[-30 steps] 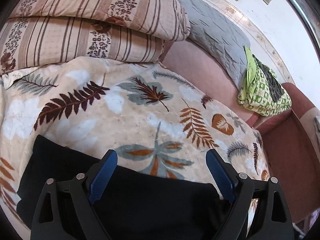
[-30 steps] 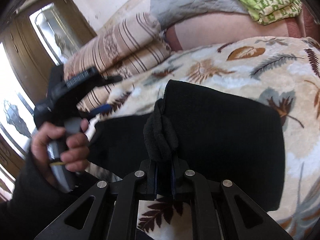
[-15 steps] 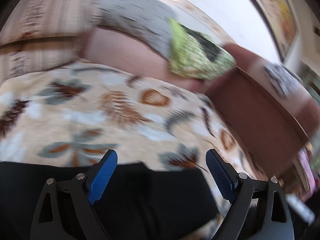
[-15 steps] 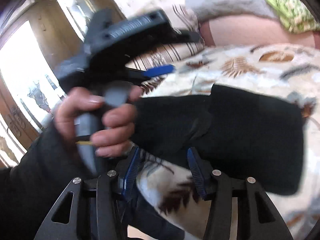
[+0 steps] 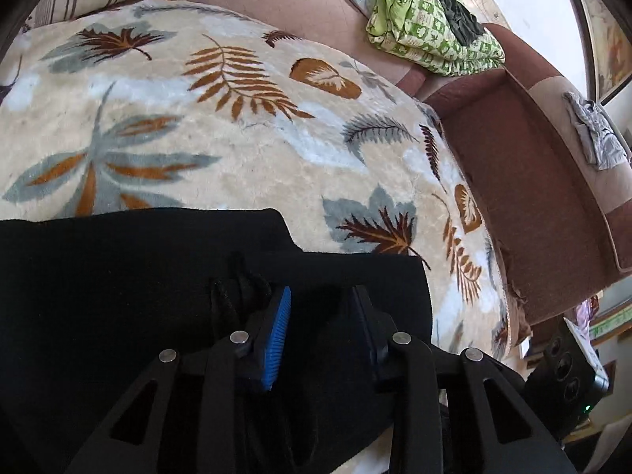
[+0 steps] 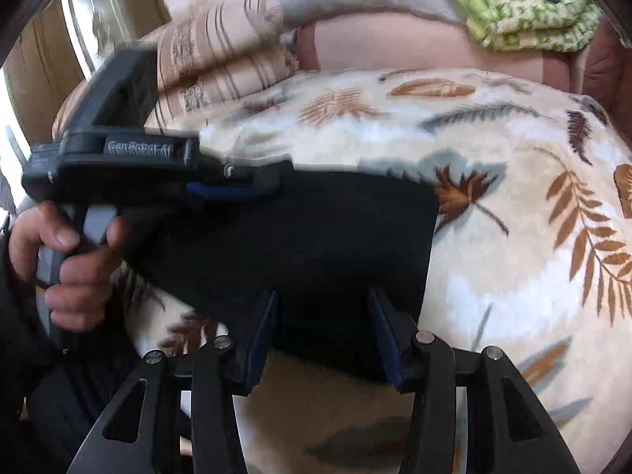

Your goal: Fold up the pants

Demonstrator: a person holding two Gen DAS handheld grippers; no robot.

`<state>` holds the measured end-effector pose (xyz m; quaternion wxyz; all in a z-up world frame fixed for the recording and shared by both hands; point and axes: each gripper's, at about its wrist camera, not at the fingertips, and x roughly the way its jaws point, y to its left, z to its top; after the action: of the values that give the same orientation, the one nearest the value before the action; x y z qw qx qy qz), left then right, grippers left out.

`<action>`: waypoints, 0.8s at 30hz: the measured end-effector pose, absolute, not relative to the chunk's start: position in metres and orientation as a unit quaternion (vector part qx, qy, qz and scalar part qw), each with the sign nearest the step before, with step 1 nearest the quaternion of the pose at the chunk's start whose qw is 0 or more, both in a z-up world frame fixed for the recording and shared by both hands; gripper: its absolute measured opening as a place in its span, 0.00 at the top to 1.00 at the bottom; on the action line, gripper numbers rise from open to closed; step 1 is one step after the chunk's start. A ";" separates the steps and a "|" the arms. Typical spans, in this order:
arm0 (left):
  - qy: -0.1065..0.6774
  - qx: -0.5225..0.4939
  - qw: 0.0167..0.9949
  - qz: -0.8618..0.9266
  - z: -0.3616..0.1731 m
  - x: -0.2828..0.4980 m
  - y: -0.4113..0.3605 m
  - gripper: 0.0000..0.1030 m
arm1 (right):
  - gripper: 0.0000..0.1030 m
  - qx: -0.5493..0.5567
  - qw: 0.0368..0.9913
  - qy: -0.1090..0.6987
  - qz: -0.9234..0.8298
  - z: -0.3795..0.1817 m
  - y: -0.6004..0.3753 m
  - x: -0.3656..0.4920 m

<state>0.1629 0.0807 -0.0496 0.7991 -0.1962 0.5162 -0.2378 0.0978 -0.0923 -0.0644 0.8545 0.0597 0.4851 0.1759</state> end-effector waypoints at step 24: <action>0.438 -0.217 0.843 -0.225 0.004 0.121 0.093 0.43 | 0.30 0.019 0.842 0.495 0.215 -0.073 -0.091 0.160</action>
<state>0.1207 0.0930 0.0039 0.8430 -0.2166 0.4377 -0.2254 0.1604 -0.0907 -0.0726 0.8417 0.0188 0.4948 0.2153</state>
